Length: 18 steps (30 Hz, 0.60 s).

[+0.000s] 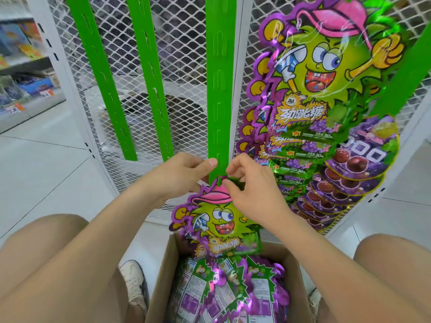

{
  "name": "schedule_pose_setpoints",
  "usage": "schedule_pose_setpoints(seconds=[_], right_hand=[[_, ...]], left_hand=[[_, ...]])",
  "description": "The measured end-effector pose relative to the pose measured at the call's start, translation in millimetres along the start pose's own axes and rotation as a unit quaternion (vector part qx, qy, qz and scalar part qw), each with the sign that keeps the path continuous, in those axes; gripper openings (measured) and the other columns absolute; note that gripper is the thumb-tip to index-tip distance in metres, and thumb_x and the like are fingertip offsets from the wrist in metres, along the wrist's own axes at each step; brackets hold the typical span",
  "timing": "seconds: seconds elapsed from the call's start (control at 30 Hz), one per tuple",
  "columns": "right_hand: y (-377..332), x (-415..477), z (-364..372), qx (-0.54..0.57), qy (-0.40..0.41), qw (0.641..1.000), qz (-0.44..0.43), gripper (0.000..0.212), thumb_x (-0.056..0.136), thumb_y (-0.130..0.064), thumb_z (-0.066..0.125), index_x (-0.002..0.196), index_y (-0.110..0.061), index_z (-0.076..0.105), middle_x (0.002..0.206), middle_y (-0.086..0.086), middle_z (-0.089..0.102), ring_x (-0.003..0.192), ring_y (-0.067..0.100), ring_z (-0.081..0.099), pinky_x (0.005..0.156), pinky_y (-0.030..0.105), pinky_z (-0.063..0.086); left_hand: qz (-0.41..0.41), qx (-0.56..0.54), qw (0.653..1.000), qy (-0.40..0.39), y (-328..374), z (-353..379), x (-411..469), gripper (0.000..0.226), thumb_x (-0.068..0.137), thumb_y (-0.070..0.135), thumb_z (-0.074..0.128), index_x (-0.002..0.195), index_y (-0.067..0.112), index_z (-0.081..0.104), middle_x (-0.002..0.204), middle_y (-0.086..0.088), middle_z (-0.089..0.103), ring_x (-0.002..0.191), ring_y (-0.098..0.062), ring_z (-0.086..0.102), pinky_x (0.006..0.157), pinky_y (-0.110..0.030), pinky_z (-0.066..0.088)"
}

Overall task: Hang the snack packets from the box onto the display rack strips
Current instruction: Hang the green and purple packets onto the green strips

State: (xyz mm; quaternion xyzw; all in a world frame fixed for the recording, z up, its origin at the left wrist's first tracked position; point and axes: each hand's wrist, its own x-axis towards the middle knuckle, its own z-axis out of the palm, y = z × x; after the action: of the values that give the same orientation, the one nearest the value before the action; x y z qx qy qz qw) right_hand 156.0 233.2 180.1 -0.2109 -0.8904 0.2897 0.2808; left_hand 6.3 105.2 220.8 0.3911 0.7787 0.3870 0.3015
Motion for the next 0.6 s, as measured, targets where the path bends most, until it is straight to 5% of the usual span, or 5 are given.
schedule_pose_setpoints(seconds=[0.1, 0.2, 0.3, 0.43, 0.6], right_hand=[[5.1, -0.3, -2.2, -0.008, 0.008, 1.000, 0.007, 0.025, 0.088, -0.024, 0.080, 0.099, -0.030, 0.058, 0.082, -0.012, 0.067, 0.082, 0.005, 0.063, 0.082, 0.038, 0.055], [10.9, -4.4, -7.0, -0.029, 0.003, 0.999, 0.020, 0.022, 0.090, -0.023, 0.079, 0.103, -0.026, 0.062, 0.088, -0.013, 0.066, 0.085, 0.006, 0.062, 0.084, 0.037, 0.058], [16.6, -11.1, -13.4, -0.078, 0.011, 0.997, 0.005, 0.018, 0.090, -0.018, 0.073, 0.106, -0.021, 0.065, 0.092, -0.009, 0.068, 0.090, 0.011, 0.064, 0.085, 0.039, 0.058], [28.8, -25.5, -13.6, -0.121, -0.075, 0.990, 0.004, 0.013, 0.088, -0.018, 0.064, 0.099, -0.025, 0.065, 0.072, -0.008, 0.067, 0.071, 0.014, 0.065, 0.072, 0.039, 0.059], [49.2, -55.5, -3.6, -0.205, -0.321, 0.924, 0.023, 0.017, 0.097, -0.025, 0.054, 0.107, -0.027, 0.067, 0.088, 0.000, 0.064, 0.087, 0.025, 0.064, 0.075, 0.040, 0.057]], left_hand=[[0.129, 0.187, 0.966, 0.121, -10.6, 11.7, 4.4, 0.043, 0.106, 0.047, 0.054, 0.078, 0.016, 0.063, 0.070, -0.007, 0.064, 0.064, -0.013, 0.058, 0.061, -0.035, 0.048], [0.204, 0.293, 0.901, 0.247, -15.9, 33.6, -5.6, 0.026, 0.100, 0.032, 0.066, 0.121, 0.020, 0.057, 0.104, 0.007, 0.059, 0.081, -0.019, 0.059, 0.068, -0.038, 0.048], [0.226, 0.309, 0.884, 0.267, -31.4, 54.4, -9.0, 0.041, 0.090, 0.021, 0.074, 0.119, 0.014, 0.045, 0.103, -0.003, 0.057, 0.080, -0.031, 0.058, 0.061, -0.039, 0.040], [0.075, 0.407, 0.911, -0.003, -67.2, 89.8, -2.9, 0.028, 0.092, 0.032, 0.069, 0.112, 0.020, 0.054, 0.102, -0.005, 0.069, 0.095, -0.035, 0.068, 0.073, -0.043, 0.055], [0.025, 0.473, 0.820, -0.322, -148.3, 155.3, 13.1, 0.028, 0.101, 0.018, 0.056, 0.126, 0.007, 0.064, 0.121, -0.014, 0.068, 0.114, -0.034, 0.065, 0.093, -0.048, 0.056]])
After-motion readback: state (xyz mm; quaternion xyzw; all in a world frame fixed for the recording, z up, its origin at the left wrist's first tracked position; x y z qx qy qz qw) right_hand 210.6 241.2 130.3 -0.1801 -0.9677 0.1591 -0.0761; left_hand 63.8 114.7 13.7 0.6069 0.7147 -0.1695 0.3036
